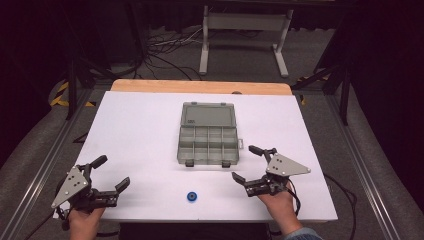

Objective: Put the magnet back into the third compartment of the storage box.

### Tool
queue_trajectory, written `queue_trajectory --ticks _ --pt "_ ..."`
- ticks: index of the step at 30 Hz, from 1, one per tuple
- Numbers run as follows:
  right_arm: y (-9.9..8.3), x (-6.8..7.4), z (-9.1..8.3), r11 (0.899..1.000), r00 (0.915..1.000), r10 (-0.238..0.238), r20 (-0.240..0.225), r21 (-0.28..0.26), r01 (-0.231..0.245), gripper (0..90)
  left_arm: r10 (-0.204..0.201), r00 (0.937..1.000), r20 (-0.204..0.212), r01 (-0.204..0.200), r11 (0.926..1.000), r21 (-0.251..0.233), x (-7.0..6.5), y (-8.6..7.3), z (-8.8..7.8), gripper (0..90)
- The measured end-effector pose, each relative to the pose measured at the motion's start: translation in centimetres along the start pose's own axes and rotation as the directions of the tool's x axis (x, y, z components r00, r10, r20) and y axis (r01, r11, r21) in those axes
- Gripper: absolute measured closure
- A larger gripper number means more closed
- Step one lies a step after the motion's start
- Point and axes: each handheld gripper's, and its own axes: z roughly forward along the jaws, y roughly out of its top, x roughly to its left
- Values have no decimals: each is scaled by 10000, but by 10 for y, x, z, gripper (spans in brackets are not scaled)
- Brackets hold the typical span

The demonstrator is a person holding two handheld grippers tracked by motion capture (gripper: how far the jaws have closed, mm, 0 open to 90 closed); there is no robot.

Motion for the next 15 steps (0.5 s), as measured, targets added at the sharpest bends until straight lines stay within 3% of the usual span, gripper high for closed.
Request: queue_trajectory --ticks 15 --pt "18 17 37 10000 9938 71 -1107 -55 -77 38 -11 10000 -20 11 10000 14 0 1 0 1"
